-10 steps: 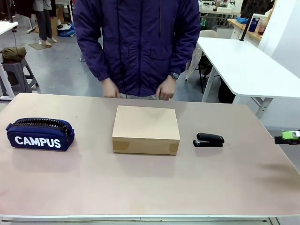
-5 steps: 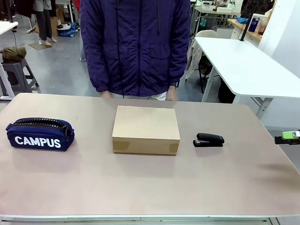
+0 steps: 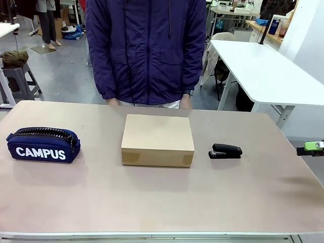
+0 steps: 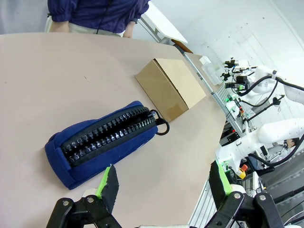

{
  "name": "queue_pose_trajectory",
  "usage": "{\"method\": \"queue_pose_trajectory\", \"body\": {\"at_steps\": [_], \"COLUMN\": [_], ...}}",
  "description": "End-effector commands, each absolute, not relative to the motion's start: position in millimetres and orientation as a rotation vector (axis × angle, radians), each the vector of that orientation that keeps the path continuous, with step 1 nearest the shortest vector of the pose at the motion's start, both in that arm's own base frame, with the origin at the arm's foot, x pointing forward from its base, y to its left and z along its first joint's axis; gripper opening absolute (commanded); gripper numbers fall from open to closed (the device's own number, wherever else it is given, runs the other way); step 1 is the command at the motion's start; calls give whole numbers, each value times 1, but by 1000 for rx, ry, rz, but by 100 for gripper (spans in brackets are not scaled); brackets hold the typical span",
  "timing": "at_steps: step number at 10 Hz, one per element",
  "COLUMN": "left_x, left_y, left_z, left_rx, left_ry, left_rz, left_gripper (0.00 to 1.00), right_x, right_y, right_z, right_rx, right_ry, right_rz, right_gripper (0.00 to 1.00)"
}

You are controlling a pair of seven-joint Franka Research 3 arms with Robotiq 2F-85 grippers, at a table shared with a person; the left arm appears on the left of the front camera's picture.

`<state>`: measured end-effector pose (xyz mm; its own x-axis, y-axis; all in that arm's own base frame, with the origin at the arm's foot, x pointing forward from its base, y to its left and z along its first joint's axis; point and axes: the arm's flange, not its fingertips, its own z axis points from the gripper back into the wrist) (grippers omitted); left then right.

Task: Pack the item into the box.
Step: Close the Mailer Box.

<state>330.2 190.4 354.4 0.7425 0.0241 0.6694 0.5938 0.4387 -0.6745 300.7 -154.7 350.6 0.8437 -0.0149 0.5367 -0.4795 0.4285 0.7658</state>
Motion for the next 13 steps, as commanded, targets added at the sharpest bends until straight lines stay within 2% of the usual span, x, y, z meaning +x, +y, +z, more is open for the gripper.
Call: {"method": "queue_pose_trajectory", "body": {"at_steps": [1,13], "left_x": [326,326], "left_y": [189,189], "left_z": [355,355], "left_rx": [-1059,-1059], "left_ry": [-666,-666], "left_rz": [-401,-401], "left_gripper": [100,100], "right_x": [296,296], "right_y": [-152,-152], "right_z": [352,352], "right_rx": [1106,1106], "right_ry": [-508,-508], "right_rz": [314,314], "right_gripper": [100,100]}}
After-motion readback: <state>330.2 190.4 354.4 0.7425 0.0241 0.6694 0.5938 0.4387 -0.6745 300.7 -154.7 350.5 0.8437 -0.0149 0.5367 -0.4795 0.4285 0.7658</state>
